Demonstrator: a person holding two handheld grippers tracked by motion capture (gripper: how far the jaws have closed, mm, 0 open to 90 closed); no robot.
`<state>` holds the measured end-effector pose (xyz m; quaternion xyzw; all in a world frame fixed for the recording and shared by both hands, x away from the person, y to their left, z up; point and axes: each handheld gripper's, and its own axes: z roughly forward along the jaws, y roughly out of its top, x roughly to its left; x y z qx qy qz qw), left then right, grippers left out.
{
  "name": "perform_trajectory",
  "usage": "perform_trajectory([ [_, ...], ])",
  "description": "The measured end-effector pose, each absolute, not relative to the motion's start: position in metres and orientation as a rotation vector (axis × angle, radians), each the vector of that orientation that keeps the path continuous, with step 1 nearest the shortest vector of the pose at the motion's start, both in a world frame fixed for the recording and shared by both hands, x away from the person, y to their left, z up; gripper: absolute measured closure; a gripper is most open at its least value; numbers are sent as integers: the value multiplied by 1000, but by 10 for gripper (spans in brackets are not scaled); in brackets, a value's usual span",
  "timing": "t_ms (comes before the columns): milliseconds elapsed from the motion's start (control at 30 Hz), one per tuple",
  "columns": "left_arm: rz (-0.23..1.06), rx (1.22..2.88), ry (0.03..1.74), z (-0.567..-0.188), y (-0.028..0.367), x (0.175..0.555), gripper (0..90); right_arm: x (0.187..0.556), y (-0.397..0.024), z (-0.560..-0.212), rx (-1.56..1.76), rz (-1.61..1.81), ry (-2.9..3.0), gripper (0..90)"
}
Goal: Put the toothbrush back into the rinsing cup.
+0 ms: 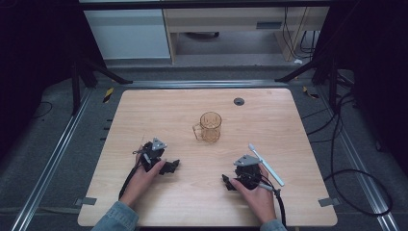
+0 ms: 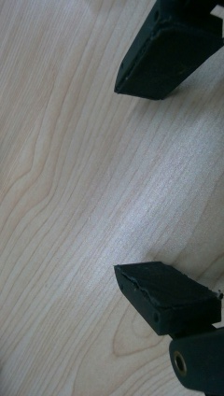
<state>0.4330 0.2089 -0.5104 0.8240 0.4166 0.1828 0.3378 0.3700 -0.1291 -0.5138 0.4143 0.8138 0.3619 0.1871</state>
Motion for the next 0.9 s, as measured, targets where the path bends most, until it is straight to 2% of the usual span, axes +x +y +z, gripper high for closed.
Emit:
perform_trajectory([
  [167, 474, 2150, 1080, -510, 209, 433, 0, 370, -129, -514, 1174, 1022, 2289, 122],
  [267, 475, 2150, 1080, -510, 209, 433, 0, 369, -132, -511, 1160, 1020, 2310, 183],
  [333, 474, 2150, 1080, -510, 209, 433, 0, 367, -136, -506, 1155, 990, 2335, 177],
  [600, 478, 2151, 1085, -510, 210, 431, 0, 359, -174, -466, 1190, 761, 2378, 266],
  [667, 478, 2147, 1087, -510, 210, 431, 0, 360, -182, -454, 1169, 716, 2384, 314],
  [900, 478, 2149, 1087, -510, 210, 431, 0, 379, -203, -413, 1128, 558, 2439, 367],
])
